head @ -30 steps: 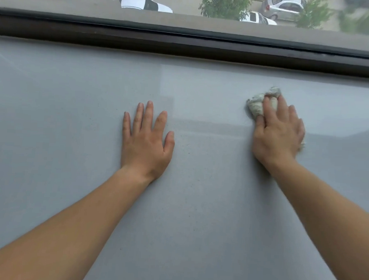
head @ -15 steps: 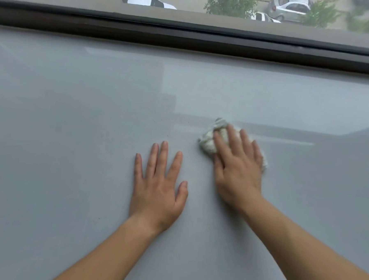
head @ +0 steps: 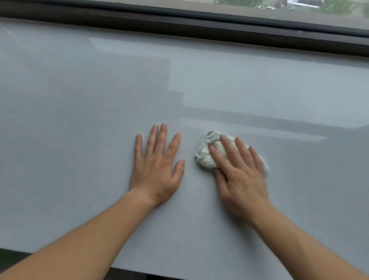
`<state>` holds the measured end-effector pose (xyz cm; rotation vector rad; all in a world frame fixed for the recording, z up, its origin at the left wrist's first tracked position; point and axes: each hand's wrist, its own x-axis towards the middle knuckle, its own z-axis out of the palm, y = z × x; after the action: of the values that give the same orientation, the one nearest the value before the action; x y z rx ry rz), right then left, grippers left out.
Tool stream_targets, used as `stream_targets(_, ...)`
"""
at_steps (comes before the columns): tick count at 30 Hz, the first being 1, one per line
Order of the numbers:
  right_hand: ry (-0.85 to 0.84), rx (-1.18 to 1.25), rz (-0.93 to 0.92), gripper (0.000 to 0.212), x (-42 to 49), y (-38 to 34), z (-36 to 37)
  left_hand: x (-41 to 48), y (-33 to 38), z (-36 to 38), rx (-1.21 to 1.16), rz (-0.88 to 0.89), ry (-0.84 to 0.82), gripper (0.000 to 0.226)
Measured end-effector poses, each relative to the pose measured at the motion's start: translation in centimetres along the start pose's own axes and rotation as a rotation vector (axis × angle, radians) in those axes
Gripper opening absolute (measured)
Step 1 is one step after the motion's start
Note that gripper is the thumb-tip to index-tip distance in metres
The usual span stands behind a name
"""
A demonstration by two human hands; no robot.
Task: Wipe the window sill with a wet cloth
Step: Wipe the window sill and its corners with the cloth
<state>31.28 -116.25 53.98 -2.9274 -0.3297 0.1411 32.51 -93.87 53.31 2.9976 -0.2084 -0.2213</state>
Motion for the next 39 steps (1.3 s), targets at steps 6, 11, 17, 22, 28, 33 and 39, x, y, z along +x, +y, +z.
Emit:
stream_targets(6,0.098,0.068,0.302,0.053,-0.3,-0.9,-0.3,-0.1,0.2,-0.4,-0.026,-0.014,-0.006,0.067)
stream_targets(11,0.014,0.031,-0.068,0.052,-8.1,-5.1,1.7,-0.4,-0.6,-0.5,-0.442,0.024,0.203,0.052)
stream_targets(17,0.114,0.079,0.368,0.053,-6.8,-3.7,1.3,-5.1,-1.7,-0.3,-0.421,0.097,0.241,0.035)
stream_targets(22,0.033,0.007,0.026,0.054,-12.2,-7.7,2.4,-9.0,-2.0,1.0,-0.174,0.167,0.095,0.058)
stream_targets(28,0.077,0.047,0.322,0.055,-10.6,-4.1,1.6,-8.9,-1.8,0.9,-0.092,0.155,0.046,0.065)
stream_targets(33,0.084,0.045,0.113,0.054,-15.1,-10.5,3.1,-8.9,-2.1,1.1,-0.101,0.152,0.065,0.067)
stream_targets(39,0.002,-0.017,0.007,0.054,-16.6,-3.7,1.8,-9.0,-1.5,0.8,-0.142,0.108,0.095,0.065)
